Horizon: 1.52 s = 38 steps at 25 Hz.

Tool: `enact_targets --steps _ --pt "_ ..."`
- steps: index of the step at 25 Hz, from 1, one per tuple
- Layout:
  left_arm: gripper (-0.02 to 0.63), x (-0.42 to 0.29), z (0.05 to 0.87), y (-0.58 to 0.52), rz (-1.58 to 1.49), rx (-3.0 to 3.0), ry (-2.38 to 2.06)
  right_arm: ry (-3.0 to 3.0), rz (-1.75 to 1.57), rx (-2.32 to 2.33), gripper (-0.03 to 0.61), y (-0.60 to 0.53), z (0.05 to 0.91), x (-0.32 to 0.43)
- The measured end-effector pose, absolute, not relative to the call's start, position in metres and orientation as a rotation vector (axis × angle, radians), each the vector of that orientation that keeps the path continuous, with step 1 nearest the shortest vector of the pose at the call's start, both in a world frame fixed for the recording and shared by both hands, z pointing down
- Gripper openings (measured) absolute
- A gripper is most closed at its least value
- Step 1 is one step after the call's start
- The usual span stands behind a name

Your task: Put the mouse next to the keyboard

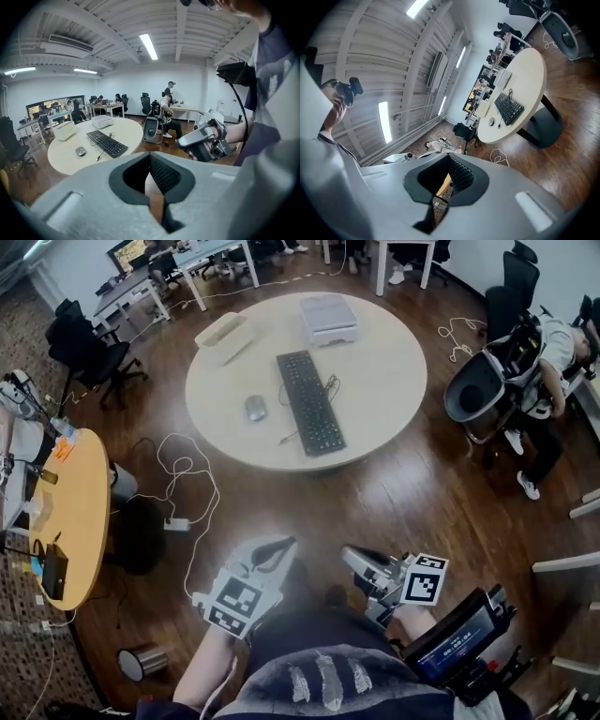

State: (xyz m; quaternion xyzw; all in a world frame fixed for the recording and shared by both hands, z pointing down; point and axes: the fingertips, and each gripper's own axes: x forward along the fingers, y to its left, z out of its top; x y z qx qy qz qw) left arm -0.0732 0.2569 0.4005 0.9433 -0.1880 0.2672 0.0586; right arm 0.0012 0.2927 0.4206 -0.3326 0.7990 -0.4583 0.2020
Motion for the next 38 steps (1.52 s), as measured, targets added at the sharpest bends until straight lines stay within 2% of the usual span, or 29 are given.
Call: enact_targets --steps 6,18,26,33,38 --pt "0.000 -0.082 0.405 0.220 0.687 2.820 -0.539 2.221 -1.278 -1.061 0.000 0.269 0.412 0.003" --pt "-0.002 -0.144 0.402 0.113 0.503 2.773 -0.638 2.331 -1.237 -1.011 -0.002 0.184 0.384 -0.063" --pt "-0.002 -0.162 0.413 0.071 0.561 2.776 -0.657 2.318 -1.284 -1.041 -0.002 0.157 0.391 -0.081" --pt "-0.002 -0.154 0.426 0.048 0.656 2.723 -0.675 2.252 -1.324 -0.992 -0.002 0.128 0.405 -0.065" --pt "-0.002 -0.125 0.422 0.030 0.725 2.733 -0.716 2.250 -1.299 -0.941 -0.002 0.101 0.405 -0.027"
